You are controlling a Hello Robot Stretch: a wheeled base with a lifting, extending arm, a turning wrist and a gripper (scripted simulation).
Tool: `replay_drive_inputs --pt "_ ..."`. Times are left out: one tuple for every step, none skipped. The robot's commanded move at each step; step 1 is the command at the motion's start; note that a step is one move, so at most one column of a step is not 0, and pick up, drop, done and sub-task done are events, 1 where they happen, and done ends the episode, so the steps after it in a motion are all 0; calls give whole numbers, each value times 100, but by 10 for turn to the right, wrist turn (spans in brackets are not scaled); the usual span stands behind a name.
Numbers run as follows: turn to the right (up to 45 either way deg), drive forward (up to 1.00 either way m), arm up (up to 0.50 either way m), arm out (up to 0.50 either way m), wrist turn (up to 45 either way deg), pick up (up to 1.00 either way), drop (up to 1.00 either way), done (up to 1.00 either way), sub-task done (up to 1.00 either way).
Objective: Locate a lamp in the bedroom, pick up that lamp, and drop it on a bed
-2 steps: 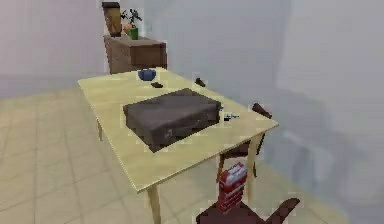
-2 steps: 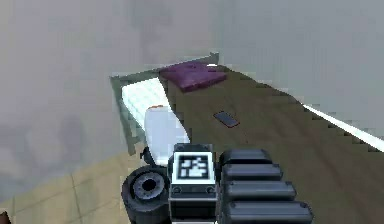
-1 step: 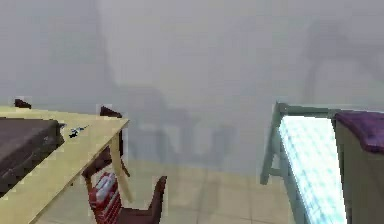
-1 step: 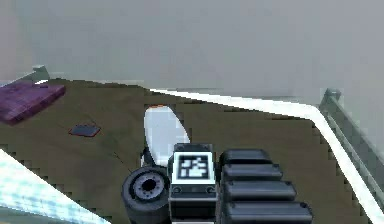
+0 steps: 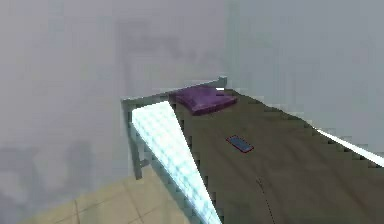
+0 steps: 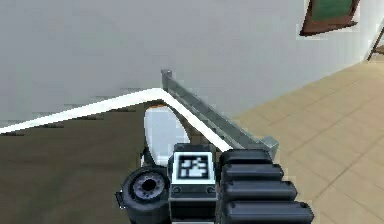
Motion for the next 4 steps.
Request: replay_drive_inputs --pt "390 0 0 0 0 0 0 0 0" --pt "-450 0 0 0 0 0 0 0 0" --pt "-450 0 0 0 0 0 0 0 0" --pt "-450 0 0 0 0 0 0 0 0"
